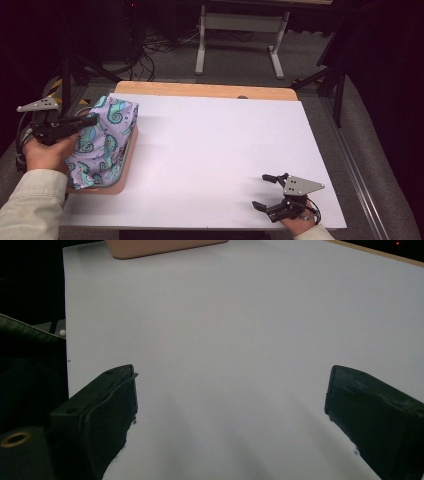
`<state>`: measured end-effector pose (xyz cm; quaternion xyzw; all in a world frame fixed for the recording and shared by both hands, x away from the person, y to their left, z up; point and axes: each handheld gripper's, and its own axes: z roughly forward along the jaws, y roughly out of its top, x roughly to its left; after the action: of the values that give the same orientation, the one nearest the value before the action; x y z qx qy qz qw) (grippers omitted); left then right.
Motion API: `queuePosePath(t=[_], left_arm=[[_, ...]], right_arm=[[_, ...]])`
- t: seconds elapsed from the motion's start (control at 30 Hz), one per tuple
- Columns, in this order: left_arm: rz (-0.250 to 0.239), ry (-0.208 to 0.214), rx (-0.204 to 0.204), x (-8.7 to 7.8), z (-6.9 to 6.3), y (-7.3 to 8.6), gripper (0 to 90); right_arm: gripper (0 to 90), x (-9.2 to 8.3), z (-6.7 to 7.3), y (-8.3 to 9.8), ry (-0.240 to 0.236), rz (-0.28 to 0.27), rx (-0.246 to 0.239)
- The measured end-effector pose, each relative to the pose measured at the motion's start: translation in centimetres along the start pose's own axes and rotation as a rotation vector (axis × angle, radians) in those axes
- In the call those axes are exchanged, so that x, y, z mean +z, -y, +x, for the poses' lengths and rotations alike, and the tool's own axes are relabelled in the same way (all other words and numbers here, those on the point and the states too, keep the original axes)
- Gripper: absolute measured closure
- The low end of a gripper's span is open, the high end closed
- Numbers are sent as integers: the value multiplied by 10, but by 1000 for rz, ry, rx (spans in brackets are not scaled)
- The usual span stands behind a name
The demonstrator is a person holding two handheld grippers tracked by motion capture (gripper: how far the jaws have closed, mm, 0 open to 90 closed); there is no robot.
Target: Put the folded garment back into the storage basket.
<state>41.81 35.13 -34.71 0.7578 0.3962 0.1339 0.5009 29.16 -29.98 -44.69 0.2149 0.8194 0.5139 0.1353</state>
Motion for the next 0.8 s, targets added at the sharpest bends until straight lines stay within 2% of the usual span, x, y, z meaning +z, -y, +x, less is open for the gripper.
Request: queuePosePath(t=[0.4, 0.67, 0.77, 0.8], left_arm=[[25, -39, -4, 5, 6, 3, 798], [40, -58, -23, 8, 9, 6, 790], [40, -63, -31, 8, 10, 7, 767], [26, -55, -38, 7, 12, 8, 733]], right_arm=[[70, 0, 0, 0, 1, 0, 0], [70, 0, 0, 0, -1, 0, 0], [70, 0, 0, 0, -1, -1, 0], [70, 0, 0, 0, -1, -1, 0]])
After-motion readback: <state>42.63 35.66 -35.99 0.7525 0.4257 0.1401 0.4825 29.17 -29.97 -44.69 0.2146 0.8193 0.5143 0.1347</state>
